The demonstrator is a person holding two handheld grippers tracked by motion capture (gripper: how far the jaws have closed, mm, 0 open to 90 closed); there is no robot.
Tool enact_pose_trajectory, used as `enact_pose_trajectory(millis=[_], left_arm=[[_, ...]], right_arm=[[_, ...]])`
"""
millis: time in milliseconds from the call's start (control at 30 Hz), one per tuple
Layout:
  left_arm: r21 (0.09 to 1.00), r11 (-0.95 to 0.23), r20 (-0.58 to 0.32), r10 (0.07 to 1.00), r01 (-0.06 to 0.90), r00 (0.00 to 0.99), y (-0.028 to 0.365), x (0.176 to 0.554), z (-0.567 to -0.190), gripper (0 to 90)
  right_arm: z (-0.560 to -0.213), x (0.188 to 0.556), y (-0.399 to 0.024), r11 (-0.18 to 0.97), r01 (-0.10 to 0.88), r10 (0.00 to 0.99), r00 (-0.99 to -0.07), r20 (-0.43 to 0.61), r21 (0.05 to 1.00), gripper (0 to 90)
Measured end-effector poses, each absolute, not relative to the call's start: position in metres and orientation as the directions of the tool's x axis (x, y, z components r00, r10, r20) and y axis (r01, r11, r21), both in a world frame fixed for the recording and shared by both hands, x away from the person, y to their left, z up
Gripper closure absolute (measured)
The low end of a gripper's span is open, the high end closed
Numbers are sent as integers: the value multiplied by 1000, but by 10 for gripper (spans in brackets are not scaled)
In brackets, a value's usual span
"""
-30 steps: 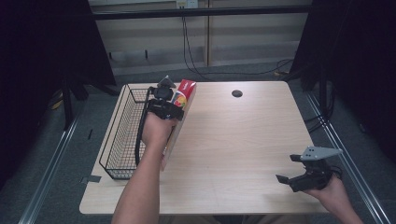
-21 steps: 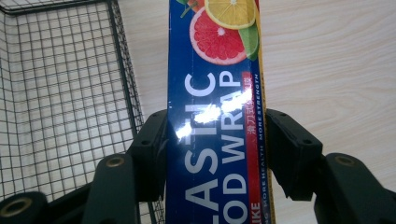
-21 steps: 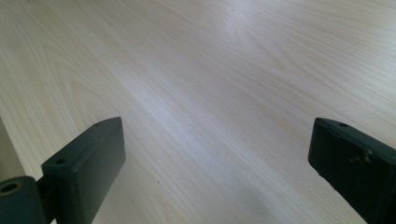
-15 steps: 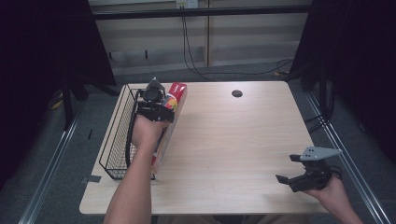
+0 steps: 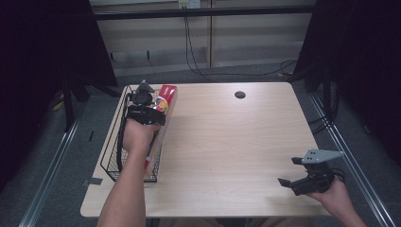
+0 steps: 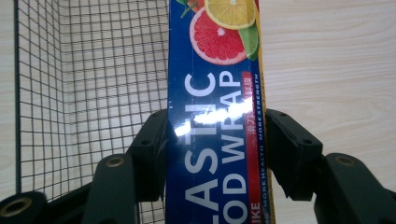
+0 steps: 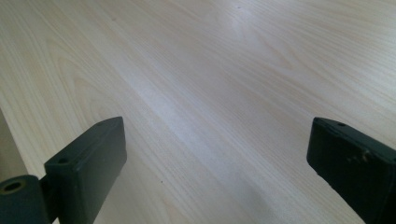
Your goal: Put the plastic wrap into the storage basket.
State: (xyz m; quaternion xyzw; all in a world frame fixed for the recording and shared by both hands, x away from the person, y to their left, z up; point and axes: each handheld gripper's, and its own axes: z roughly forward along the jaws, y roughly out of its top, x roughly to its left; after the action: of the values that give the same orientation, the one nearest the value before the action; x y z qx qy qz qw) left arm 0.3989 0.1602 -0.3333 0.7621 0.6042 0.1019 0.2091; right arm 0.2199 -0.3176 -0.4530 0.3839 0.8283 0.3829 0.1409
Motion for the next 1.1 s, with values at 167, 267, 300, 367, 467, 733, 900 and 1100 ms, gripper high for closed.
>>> enact_pose_trajectory(millis=[167, 267, 300, 367, 467, 733, 900, 1100], left_arm=[[442, -163, -93, 970, 882, 226, 167, 398, -333, 446], [443, -158, -84, 973, 883, 216, 171, 397, -334, 446], [444, -155, -80, 974, 882, 211, 173, 397, -334, 446], [445, -144, -85, 976, 884, 202, 176, 396, -334, 446], [447, -132, -83, 979, 885, 188, 180, 395, -334, 446], [450, -104, -80, 985, 887, 156, 189, 393, -338, 445], [452, -90, -81, 987, 888, 141, 193, 392, -339, 445], [450, -82, -75, 989, 889, 129, 197, 391, -340, 445]], right_arm=[[-453, 220, -318, 413, 529, 744, -666, 61, 742, 50], [-453, 220, -317, 416, 528, 741, -669, 61, 741, 51], [-453, 220, -317, 415, 527, 739, -671, 63, 741, 51], [-453, 220, -317, 415, 526, 739, -671, 62, 742, 50], [-453, 220, -317, 413, 528, 740, -670, 65, 742, 51], [-454, 220, -316, 415, 529, 740, -670, 64, 740, 51], [-454, 220, -315, 415, 527, 736, -674, 67, 742, 51], [-454, 219, -316, 412, 530, 739, -670, 69, 741, 51]])
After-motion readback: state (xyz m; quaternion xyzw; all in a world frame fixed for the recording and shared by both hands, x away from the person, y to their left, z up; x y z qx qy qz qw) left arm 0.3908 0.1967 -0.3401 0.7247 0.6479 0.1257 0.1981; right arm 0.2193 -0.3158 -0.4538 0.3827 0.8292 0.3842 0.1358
